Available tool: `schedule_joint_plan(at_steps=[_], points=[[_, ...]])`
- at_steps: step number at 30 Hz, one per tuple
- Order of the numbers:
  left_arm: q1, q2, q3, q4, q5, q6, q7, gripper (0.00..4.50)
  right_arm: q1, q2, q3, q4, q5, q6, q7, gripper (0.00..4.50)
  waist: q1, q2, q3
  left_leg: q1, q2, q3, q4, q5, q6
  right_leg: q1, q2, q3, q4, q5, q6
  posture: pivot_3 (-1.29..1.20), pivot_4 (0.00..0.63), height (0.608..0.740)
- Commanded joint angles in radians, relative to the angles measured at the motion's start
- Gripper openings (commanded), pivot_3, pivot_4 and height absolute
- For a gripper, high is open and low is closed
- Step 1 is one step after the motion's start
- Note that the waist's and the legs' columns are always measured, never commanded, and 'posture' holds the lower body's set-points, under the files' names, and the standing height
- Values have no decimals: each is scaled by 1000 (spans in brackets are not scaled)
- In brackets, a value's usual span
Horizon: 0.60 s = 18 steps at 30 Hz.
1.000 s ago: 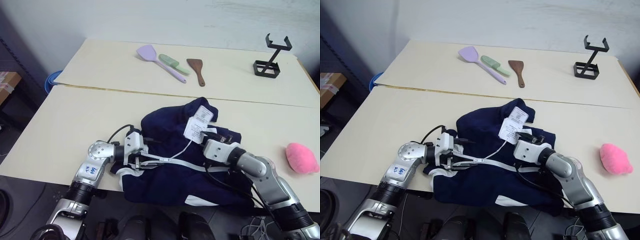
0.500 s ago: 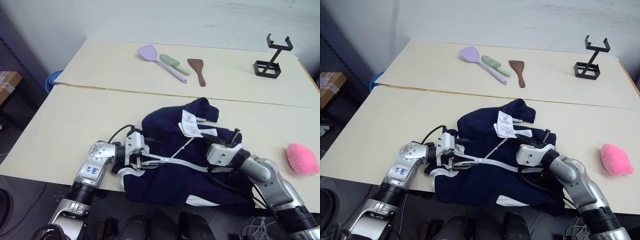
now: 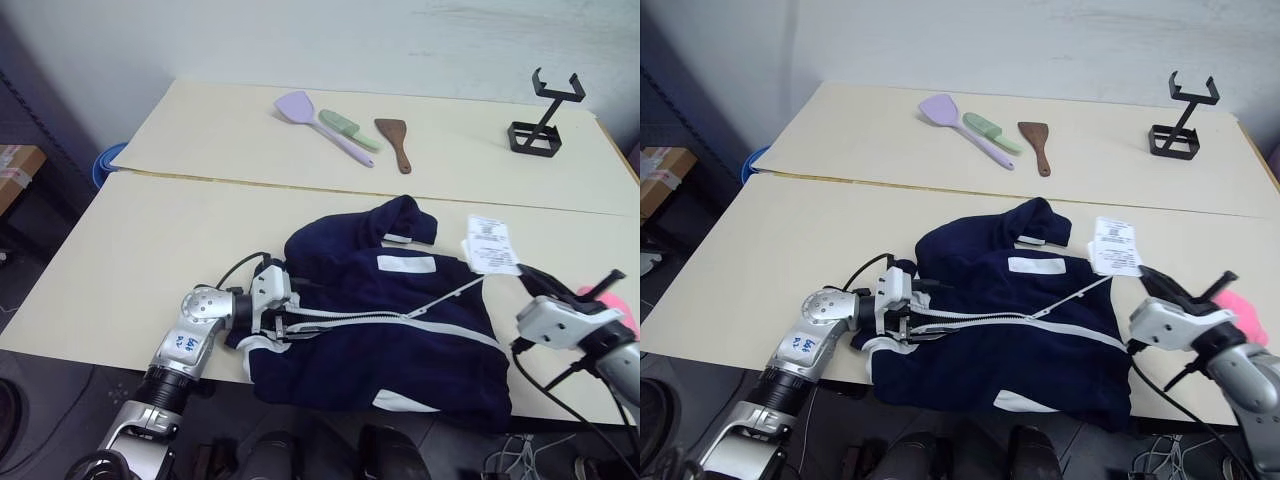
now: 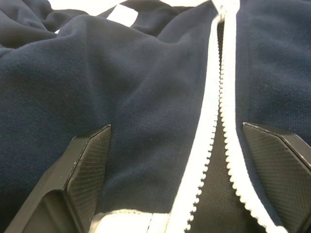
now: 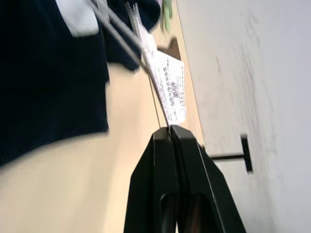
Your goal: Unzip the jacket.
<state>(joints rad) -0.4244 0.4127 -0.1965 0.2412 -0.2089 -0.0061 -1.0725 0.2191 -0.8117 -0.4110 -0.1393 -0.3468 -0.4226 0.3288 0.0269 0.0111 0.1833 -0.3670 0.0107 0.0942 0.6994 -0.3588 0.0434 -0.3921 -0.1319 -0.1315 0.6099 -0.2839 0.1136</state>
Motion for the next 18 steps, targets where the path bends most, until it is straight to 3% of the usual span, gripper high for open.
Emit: schedule_joint_plan(at_steps=[1,6,11,18], points=[[19,4,-60,36,64,29,-3,4500,54,-48,-143,80,-3,-56,-45,21,1,0,0,0,0,0,0,0,0,0,0,0,0,0,0,0,150,740],[27,21,-82,52,88,16,-5,4500,141,-115,-258,289,-13,-144,-98,21,0,1,-1,1,-1,0,-1,0,1,1,-1,0,-2,0,0,0,150,740],[37,30,-88,39,94,21,4,4500,183,-173,-295,472,-23,-198,-162,21,-5,4,-2,3,0,1,-2,0,0,2,-2,6,-7,0,0,0,150,740],[57,53,-102,51,114,-15,0,4500,89,-258,-254,566,-20,-199,-218,21,-16,10,-6,17,3,2,-9,-2,-1,15,-5,11,-16,0,0,0,150,740]])
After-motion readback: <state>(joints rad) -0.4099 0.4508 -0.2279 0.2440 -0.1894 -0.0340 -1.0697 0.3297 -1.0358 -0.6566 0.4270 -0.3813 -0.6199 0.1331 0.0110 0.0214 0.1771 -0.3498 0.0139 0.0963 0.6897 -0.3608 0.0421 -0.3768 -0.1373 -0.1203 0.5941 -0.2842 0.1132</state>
